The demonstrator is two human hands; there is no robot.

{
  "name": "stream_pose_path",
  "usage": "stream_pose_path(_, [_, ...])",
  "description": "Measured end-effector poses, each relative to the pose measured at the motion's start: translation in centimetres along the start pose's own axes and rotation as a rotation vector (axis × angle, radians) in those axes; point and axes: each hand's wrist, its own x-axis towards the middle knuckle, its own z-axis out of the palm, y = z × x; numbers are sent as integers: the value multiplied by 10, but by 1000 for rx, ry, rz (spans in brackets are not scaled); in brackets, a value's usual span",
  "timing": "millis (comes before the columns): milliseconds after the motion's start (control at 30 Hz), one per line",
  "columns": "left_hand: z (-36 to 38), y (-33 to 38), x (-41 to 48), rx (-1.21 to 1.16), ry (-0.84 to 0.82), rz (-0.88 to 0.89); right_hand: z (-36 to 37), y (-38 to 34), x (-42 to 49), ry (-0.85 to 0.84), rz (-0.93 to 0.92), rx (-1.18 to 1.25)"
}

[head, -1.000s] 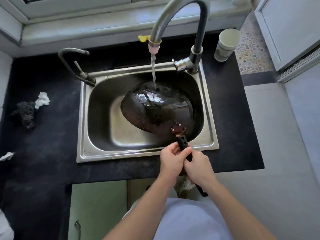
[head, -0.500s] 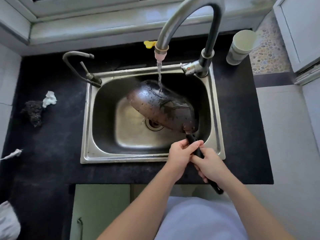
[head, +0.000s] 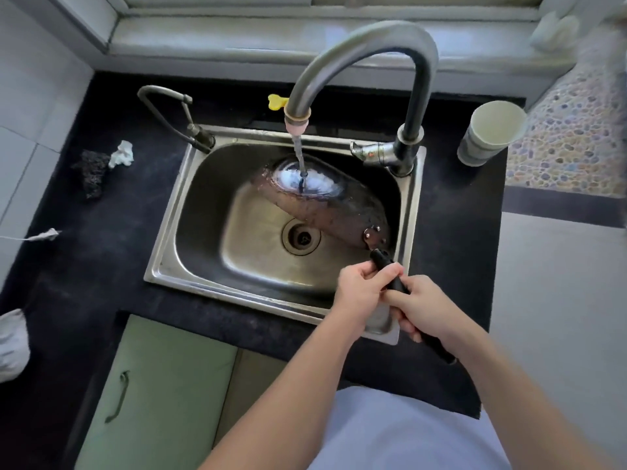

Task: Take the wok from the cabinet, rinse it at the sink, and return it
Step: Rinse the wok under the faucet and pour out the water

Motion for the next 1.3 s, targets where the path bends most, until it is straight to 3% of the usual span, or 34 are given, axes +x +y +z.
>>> stream_pose_path(133, [7, 9, 8, -34, 0, 1, -15, -9, 5, -47, 37, 69])
stream_pose_path(967, [-19, 64, 29, -222, 58, 2, -30, -87, 46, -247, 89, -61])
stream_pose_path(1300, [-21, 65, 23, -268, 73, 15, -26, -89, 44, -236, 42, -105])
